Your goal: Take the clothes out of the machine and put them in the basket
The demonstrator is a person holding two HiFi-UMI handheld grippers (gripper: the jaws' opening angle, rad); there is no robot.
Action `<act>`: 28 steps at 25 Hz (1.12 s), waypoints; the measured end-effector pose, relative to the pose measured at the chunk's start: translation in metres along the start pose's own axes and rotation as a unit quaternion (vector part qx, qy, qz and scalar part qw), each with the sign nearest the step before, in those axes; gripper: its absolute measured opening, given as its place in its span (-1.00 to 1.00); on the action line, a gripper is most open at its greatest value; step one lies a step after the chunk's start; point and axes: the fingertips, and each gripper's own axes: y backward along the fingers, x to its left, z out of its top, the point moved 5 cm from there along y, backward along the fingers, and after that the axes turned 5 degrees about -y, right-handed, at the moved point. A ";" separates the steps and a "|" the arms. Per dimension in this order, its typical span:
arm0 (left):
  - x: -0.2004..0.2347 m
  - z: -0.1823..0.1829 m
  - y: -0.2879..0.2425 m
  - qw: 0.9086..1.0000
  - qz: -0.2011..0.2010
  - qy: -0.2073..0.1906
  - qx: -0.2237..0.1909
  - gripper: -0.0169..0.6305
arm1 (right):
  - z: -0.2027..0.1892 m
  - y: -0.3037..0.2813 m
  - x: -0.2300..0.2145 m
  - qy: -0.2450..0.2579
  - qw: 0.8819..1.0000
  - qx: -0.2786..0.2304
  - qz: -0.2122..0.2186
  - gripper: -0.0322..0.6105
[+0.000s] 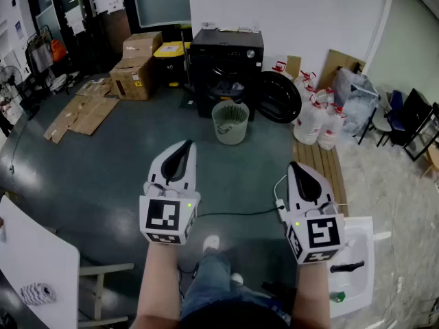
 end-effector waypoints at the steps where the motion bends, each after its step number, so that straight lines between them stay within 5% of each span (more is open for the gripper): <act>1: -0.001 0.001 0.000 1.000 -0.002 -0.004 0.000 -0.94 | 0.002 0.001 -0.001 -0.002 1.000 -0.002 -0.005 -0.89; 9: 0.011 -0.013 -0.014 1.000 0.008 0.025 0.016 -0.91 | 0.006 -0.018 -0.005 -0.032 0.999 0.005 -0.006 -0.89; 10: 0.014 -0.015 -0.020 0.999 0.007 0.030 0.020 -0.72 | 0.004 -0.025 -0.006 -0.044 0.999 0.011 0.006 -0.74; 11: 0.017 -0.018 -0.027 0.999 0.002 0.036 0.024 -0.31 | 0.004 -0.033 -0.006 -0.060 0.998 0.013 0.019 -0.24; 13: 0.025 -0.024 -0.043 0.998 -0.006 0.052 0.027 0.40 | 0.006 -0.048 -0.007 -0.089 0.996 0.000 0.027 0.27; 16: 0.043 -0.032 -0.067 0.998 0.002 0.065 0.023 0.78 | 0.008 -0.077 -0.015 -0.084 0.996 -0.013 -0.008 0.89; 20: 0.072 -0.046 -0.111 0.997 -0.002 0.071 0.025 0.82 | 0.008 -0.130 -0.026 -0.062 0.997 0.009 -0.047 0.89; 28: 0.140 -0.082 -0.203 0.998 -0.033 0.044 0.038 0.81 | 0.025 -0.239 -0.036 -0.130 0.990 -0.013 -0.054 0.89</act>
